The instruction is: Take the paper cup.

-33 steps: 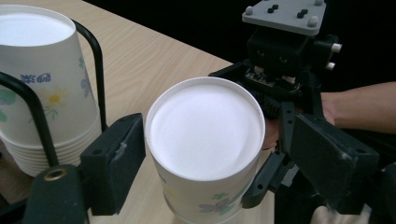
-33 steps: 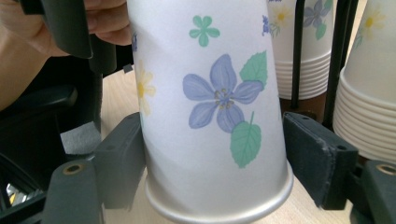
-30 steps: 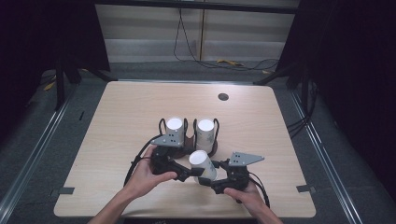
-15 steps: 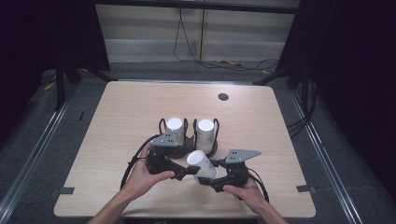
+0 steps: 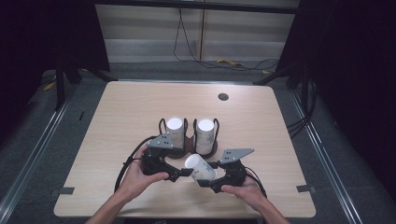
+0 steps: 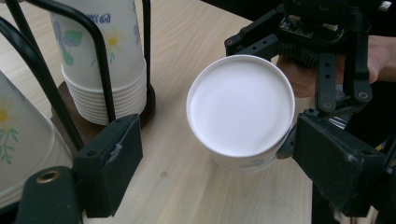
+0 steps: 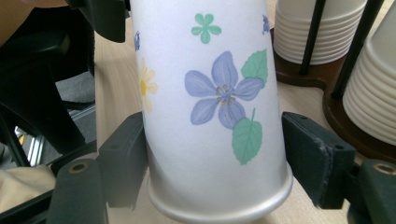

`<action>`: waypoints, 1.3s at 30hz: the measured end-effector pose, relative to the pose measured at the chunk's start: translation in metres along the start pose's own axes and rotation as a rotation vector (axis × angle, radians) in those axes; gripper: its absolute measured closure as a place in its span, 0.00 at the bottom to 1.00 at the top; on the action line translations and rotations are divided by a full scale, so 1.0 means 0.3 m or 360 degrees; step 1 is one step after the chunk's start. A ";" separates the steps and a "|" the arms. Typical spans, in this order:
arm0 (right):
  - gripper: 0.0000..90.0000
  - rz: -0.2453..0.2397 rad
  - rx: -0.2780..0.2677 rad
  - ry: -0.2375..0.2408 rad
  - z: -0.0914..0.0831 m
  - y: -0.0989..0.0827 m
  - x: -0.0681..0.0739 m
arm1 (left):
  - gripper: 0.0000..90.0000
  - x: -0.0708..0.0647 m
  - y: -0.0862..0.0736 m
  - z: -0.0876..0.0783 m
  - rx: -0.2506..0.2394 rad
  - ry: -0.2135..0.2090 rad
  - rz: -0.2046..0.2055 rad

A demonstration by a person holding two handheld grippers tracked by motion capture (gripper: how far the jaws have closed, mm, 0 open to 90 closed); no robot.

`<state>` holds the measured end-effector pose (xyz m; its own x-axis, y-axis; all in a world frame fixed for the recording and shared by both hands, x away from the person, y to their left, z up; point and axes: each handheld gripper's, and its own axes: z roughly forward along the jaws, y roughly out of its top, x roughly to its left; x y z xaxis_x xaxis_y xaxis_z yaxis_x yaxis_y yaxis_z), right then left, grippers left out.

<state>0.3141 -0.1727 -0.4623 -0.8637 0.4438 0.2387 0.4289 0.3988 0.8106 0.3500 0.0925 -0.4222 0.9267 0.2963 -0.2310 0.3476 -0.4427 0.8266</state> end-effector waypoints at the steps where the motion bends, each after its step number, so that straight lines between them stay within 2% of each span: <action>1: 0.30 0.0000 0.0003 0.0000 0.001 0.001 0.001 | 0.18 0.001 -0.006 0.002 -0.0003 -0.0011 -0.0010; 3: 0.30 -0.0009 0.0028 -0.0002 0.002 0.008 0.004 | 0.18 0.005 -0.018 0.008 -0.0002 -0.0040 -0.0020; 4: 0.30 -0.0023 0.0043 -0.0010 0.002 0.011 0.007 | 0.18 0.007 -0.028 0.011 0.0023 -0.0041 -0.0009; 7: 0.30 -0.0035 0.0060 -0.0008 -0.001 0.016 0.011 | 0.18 0.009 -0.037 0.012 0.0030 -0.0042 -0.0003; 12: 0.31 -0.0052 0.0103 -0.0023 -0.008 0.023 0.006 | 0.18 0.001 -0.037 0.011 0.0053 -0.0018 0.0070; 18: 0.31 -0.0102 0.0192 -0.0058 -0.008 0.031 0.013 | 0.18 -0.007 -0.035 0.027 0.0111 -0.0036 0.0114; 20: 0.31 -0.0112 0.0199 -0.0056 -0.008 0.035 0.014 | 0.18 -0.010 -0.034 0.031 0.0116 -0.0035 0.0122; 21: 0.31 -0.0114 0.0209 -0.0057 -0.009 0.039 0.015 | 0.19 -0.012 -0.033 0.032 0.0132 -0.0025 0.0148; 22: 0.31 -0.0135 0.0237 -0.0071 -0.013 0.047 0.018 | 0.25 -0.019 -0.032 0.029 0.0129 0.0004 0.0199; 27: 0.31 -0.0168 0.0283 -0.0094 -0.021 0.065 0.018 | 0.26 -0.027 -0.030 0.019 0.0125 0.0048 0.0251; 29: 0.31 -0.0190 0.0306 -0.0084 -0.021 0.075 0.015 | 0.23 -0.025 -0.031 0.018 0.0129 0.0061 0.0226; 30: 0.31 -0.0226 0.0352 -0.0080 -0.018 0.093 0.011 | 0.21 -0.023 -0.033 0.019 0.0138 0.0068 0.0188; 31: 0.31 -0.0226 0.0352 -0.0080 -0.018 0.093 0.011 | 0.21 -0.021 -0.034 0.018 0.0156 0.0069 0.0162; 36: 0.31 -0.0278 0.0382 -0.0035 0.001 0.117 0.013 | 0.19 -0.023 -0.035 0.012 0.0165 0.0067 0.0187; 39: 0.31 -0.0283 0.0405 -0.0043 0.010 0.113 0.014 | 0.18 -0.026 -0.034 0.014 0.0177 0.0060 0.0191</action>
<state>0.3260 -0.1550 -0.4353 -0.9253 0.3689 0.0885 0.3273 0.6585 0.6777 0.3397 0.0912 -0.4308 0.9572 0.2663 -0.1131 0.2505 -0.5670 0.7847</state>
